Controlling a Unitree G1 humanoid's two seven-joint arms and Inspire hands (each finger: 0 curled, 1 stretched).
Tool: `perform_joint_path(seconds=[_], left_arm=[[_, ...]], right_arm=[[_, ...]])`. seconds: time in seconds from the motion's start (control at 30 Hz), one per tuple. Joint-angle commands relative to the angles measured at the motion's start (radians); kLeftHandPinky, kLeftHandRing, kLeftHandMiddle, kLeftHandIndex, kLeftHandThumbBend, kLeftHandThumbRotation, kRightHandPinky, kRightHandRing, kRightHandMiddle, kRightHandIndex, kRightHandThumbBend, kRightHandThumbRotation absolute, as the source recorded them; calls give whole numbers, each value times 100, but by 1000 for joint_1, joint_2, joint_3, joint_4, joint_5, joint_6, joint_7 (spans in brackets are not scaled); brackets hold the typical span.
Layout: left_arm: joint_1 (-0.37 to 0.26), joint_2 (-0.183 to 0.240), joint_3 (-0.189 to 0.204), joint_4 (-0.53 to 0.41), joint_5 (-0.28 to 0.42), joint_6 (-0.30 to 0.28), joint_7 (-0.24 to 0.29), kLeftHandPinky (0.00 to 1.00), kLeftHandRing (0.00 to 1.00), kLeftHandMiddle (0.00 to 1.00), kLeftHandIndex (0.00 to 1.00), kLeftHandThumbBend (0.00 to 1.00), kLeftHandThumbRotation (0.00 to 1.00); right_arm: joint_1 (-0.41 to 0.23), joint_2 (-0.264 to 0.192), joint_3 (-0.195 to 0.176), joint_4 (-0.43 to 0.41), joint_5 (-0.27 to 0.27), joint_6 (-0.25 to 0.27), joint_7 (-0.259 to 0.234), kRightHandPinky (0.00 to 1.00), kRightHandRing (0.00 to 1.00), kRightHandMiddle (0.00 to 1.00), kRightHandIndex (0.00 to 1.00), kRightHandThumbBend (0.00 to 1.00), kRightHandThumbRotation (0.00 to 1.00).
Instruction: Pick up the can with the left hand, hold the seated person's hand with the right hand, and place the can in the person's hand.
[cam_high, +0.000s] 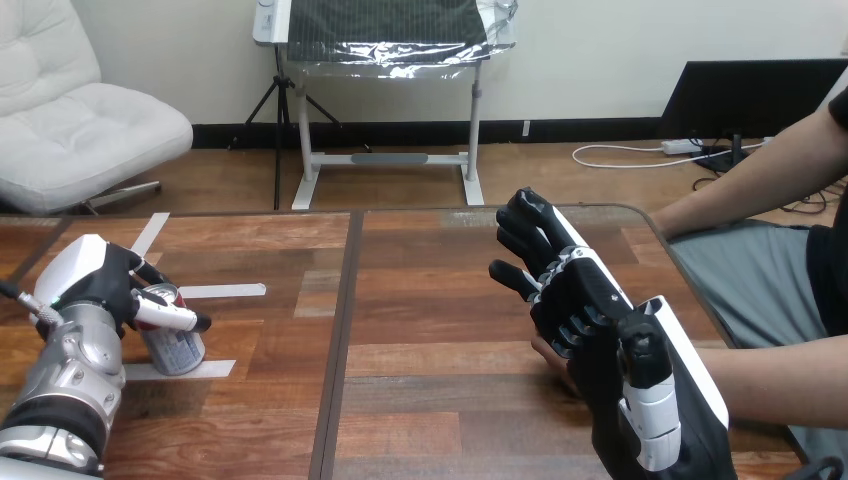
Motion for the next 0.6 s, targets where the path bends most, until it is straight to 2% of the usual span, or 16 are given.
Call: perform_joint_path(seconds=[0.0, 0.57], left_arm=[[-31, 6, 12, -18, -8, -24, 4, 36, 43, 48, 48, 77, 0], [-35, 14, 10, -31, -13, -36, -17, 37, 43, 49, 48, 78, 0]], right_arm=[[-38, 5, -8, -38, 13, -3, -2, 94, 99, 97, 97, 77, 100], [-38, 2, -10, -36, 17, -5, 1, 95, 99, 97, 97, 77, 100]])
